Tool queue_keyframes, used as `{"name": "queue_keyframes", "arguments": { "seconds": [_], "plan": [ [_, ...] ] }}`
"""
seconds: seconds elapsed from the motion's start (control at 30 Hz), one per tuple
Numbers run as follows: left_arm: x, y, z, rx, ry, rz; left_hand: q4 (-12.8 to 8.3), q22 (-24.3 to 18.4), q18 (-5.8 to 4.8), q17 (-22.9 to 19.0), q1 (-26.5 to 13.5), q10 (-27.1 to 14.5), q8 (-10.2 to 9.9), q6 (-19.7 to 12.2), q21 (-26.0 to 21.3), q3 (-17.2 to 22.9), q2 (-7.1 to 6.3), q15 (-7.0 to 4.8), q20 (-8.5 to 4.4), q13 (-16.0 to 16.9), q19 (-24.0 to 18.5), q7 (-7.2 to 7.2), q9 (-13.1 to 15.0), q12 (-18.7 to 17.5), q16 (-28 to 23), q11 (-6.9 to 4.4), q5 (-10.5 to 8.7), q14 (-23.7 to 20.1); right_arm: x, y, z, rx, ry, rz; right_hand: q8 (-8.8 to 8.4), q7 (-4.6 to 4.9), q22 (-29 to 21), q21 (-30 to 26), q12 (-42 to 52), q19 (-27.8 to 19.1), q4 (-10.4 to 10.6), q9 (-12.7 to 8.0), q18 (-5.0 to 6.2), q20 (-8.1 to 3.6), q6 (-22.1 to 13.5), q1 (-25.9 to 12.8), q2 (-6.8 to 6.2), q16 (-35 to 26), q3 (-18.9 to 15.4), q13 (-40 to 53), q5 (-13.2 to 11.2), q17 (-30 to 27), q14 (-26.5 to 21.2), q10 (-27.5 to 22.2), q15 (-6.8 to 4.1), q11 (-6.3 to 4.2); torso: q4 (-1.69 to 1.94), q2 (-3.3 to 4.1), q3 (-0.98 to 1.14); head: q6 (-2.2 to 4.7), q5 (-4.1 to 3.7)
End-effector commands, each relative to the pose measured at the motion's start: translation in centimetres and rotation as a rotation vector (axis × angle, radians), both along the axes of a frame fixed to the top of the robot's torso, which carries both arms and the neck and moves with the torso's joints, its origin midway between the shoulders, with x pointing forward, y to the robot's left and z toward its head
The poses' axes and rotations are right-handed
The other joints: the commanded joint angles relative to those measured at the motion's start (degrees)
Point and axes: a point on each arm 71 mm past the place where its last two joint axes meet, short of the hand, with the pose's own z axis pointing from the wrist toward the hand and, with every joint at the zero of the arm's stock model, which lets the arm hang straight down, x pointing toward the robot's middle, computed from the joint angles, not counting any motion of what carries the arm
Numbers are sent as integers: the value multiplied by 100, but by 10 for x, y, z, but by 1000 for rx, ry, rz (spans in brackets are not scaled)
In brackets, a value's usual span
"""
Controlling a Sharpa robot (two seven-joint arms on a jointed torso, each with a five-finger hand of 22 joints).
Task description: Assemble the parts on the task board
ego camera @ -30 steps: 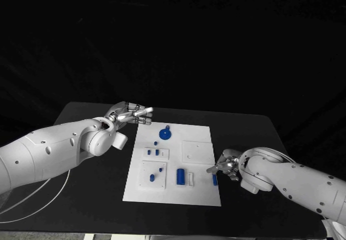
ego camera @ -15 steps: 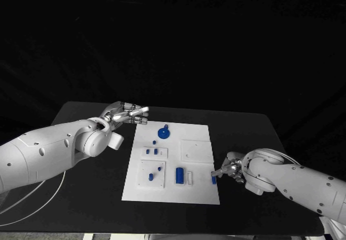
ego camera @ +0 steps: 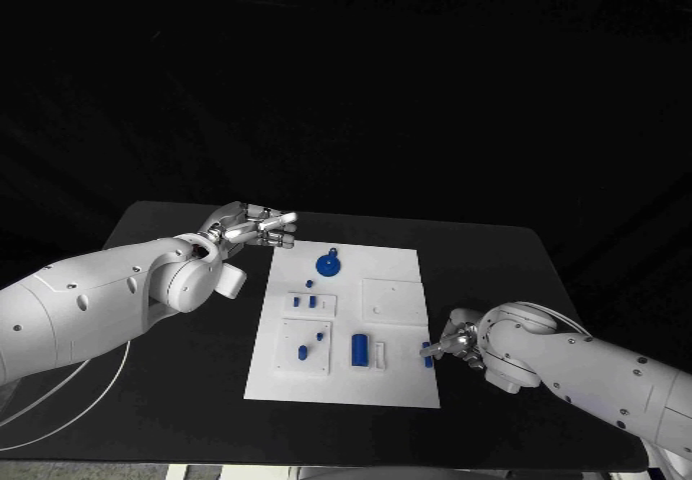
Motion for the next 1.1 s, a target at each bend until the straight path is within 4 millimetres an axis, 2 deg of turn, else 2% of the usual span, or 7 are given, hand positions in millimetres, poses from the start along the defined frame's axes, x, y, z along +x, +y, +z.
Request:
{"name": "queue_keyframes", "arguments": {
  "seconds": [0.03, 0.4, 0.57, 0.63, 0.83, 0.9, 1.1],
  "plan": [
    [0, -2, 1, -4, -6, -9, -13, 9, 19, 1, 2, -6, 11, 29, 29, 15, 55, 11, -5, 6, -28, -19, 5, -10, -13, -10, -20, -5, 1, 1, -4, -28, -6, 21, 1, -4, 224, -10, -27, 316, 37, -5, 51, 4, -32, -21, -29, -5, -3, 101, -20, -10, -15, -6, -5, 45, -1, 1, 0, 7, 4],
    [0, -2, 1, -4, -3, -11, -19, 11, 16, 2, -7, -7, 7, 28, 34, 4, 65, 14, -2, 6, -44, -17, 3, -9, -11, -10, -21, -17, 1, 9, -18, -32, 2, 35, 1, -2, 222, -31, -33, 316, -54, -2, 50, 6, -26, 57, 42, -17, 18, 97, -12, -15, -15, -9, -4, 47, -3, 3, 0, -4, 16],
    [0, -2, 0, -4, -1, -12, -19, 11, 16, 2, -7, -7, 7, 28, 34, 4, 65, 14, -2, 6, -44, -17, 3, -9, -11, -10, -21, -17, 0, 11, -21, -30, 3, 35, -4, -33, 226, -42, -37, 316, -628, -12, 42, 5, 29, 343, 443, -25, 318, 88, 67, -22, -12, -7, -11, 26, -4, 5, -1, -17, 16],
    [-1, -2, 0, -3, 0, -12, -21, 11, 17, 3, -6, -5, 0, 11, 37, 5, 74, 14, -2, 6, -47, -11, 3, -9, -10, -10, -20, -15, 0, 11, -21, -29, -2, 32, 1, -53, 231, -39, -49, 316, -930, -15, 36, 0, 67, 466, 567, -24, 582, 80, 469, -22, -10, -13, -18, 13, -4, 3, -2, -26, 16],
    [-1, -1, 0, -2, 4, -12, -21, 11, 17, 3, -6, -5, 0, 11, 37, 5, 74, 14, -2, 6, -47, -11, 3, -9, -10, -10, -20, -15, 0, 9, -21, -16, -21, 12, 5, -25, 259, -25, -71, 313, -1736, 65, 27, 8, 224, 351, 694, -39, 1525, 54, 1009, -42, -11, -21, -6, 16, -5, 0, 1, -34, 25],
    [-1, -1, 0, 0, 4, -13, -21, 11, 17, 3, -6, -5, 0, 11, 37, 5, 74, 14, -2, 6, -47, -11, 3, -9, -10, -10, -20, -15, 0, 9, -20, -7, -26, -1, 3, -22, 278, -24, -71, 313, -1893, 129, 31, 12, 242, 136, 691, -43, 1786, 37, 1022, -54, -14, -10, -6, 19, -6, -1, 2, -43, 25],
    [-1, 0, 1, 11, -6, -13, -48, 15, 19, 6, 8, -2, 5, 8, 47, -6, 101, 11, -4, 7, -44, -13, 4, -8, -10, -11, -45, -5, -1, 4, -17, 26, -33, -48, 3, -47, 291, -12, -84, 317, -1928, 165, 28, 9, 316, 170, 686, -51, 1827, 16, 953, -70, -11, 0, -7, 3, -10, -2, 1, -40, 56]
  ]
}}
